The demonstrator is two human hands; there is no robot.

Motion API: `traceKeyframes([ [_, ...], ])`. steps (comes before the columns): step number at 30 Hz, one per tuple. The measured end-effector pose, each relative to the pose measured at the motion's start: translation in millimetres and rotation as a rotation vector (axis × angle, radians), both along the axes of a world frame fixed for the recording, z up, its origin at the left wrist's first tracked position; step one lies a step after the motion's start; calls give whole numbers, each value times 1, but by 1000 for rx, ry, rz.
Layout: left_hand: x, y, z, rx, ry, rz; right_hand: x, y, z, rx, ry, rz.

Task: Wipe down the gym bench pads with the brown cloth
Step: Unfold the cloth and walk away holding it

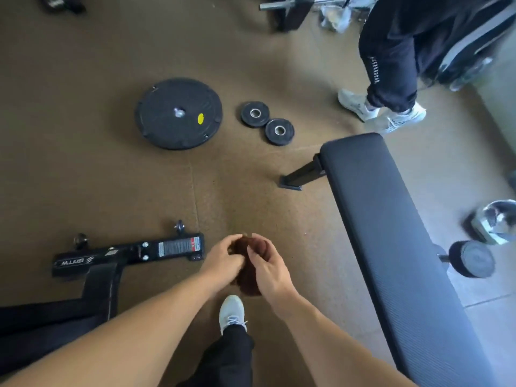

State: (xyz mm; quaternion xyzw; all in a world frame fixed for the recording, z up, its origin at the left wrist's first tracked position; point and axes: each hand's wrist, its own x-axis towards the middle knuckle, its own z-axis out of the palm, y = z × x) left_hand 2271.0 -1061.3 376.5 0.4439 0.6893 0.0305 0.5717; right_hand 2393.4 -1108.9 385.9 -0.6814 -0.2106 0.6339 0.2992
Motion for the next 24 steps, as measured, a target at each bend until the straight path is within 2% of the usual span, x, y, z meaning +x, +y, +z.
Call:
traceKeyframes([
  [5,-30,49,63,-19,-157,99,-14,60,55,-11,13,-23],
  [9,-40,86,98,-4,-180,241,-11,112,84,46,-76,153],
  [12,-41,128,119,24,-155,327,-5,157,90,102,-212,344],
  [15,-49,175,139,18,-111,400,10,209,92,130,-216,536],
  [20,-77,238,156,34,-36,639,25,316,97,143,-345,1138],
  [24,-103,270,154,68,-68,827,10,388,109,113,-320,1350],
])
